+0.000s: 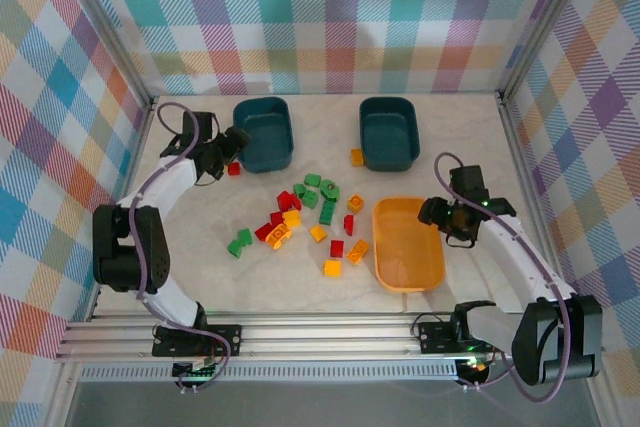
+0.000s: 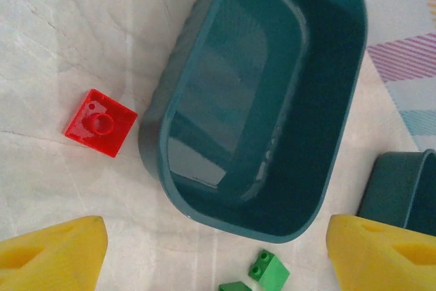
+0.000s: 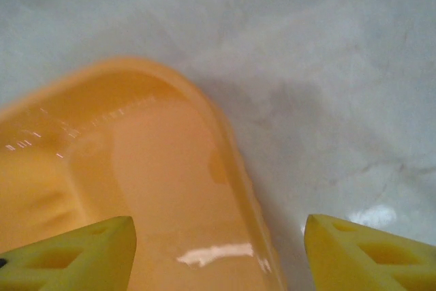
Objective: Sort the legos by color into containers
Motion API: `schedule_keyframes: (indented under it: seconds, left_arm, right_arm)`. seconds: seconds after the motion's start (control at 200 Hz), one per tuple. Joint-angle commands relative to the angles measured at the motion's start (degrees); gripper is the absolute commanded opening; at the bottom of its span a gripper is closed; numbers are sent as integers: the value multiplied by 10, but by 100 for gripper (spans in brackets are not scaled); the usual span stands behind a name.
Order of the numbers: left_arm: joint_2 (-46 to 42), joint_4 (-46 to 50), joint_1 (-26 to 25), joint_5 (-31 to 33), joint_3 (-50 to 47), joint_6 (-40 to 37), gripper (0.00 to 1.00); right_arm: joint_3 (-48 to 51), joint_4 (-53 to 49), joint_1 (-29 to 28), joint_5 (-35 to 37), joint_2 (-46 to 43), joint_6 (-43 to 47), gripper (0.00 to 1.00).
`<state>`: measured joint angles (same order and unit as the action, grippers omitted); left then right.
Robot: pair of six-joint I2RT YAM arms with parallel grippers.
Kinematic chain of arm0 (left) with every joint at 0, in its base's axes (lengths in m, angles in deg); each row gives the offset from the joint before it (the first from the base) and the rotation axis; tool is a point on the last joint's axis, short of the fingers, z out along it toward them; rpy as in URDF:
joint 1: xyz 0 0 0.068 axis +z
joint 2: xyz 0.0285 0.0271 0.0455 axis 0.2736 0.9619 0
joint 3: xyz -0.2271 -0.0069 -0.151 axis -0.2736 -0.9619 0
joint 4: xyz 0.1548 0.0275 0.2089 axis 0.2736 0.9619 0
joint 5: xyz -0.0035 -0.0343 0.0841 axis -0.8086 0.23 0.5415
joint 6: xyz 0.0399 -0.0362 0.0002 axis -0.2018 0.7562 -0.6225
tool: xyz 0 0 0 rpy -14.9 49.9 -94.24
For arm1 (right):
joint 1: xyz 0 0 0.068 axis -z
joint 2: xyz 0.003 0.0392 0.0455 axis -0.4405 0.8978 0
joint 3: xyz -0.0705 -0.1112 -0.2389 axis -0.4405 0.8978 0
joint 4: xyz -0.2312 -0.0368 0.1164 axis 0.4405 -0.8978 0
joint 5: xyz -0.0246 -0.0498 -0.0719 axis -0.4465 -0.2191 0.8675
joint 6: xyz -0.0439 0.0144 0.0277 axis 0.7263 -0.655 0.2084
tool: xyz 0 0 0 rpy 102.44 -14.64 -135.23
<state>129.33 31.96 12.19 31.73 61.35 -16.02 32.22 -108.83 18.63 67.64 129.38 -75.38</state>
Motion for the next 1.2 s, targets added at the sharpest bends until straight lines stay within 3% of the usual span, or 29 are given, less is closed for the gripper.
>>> schedule_keyframes:
  seconds: [0.0,0.085,0.28,0.395,0.495,0.82,1.005,1.195]
  left_arm:
    - [-3,70,-11,-14,45,-46,83]
    - [-11,81,-14,6,44,-57,83]
    - [-28,87,-16,15,42,-66,83]
    - [-34,92,-17,14,45,-70,83]
    - [-37,93,-18,13,46,-74,83]
    - [-36,106,-28,22,62,-88,83]
    - [6,139,-31,28,99,-97,79]
    - [14,156,-35,23,104,-87,78]
  right_arm:
    - [13,-7,1,-11,13,-12,61]
    - [22,-5,1,-14,25,-7,54]
    - [25,1,0,-8,22,4,20]
    - [23,-3,-7,0,-1,10,7]
    - [14,-10,-14,4,-24,16,0]
    - [-110,-50,-62,30,-82,24,0]
    - [-256,44,-109,-18,72,54,0]
    - [-518,35,-122,-68,349,94,0]
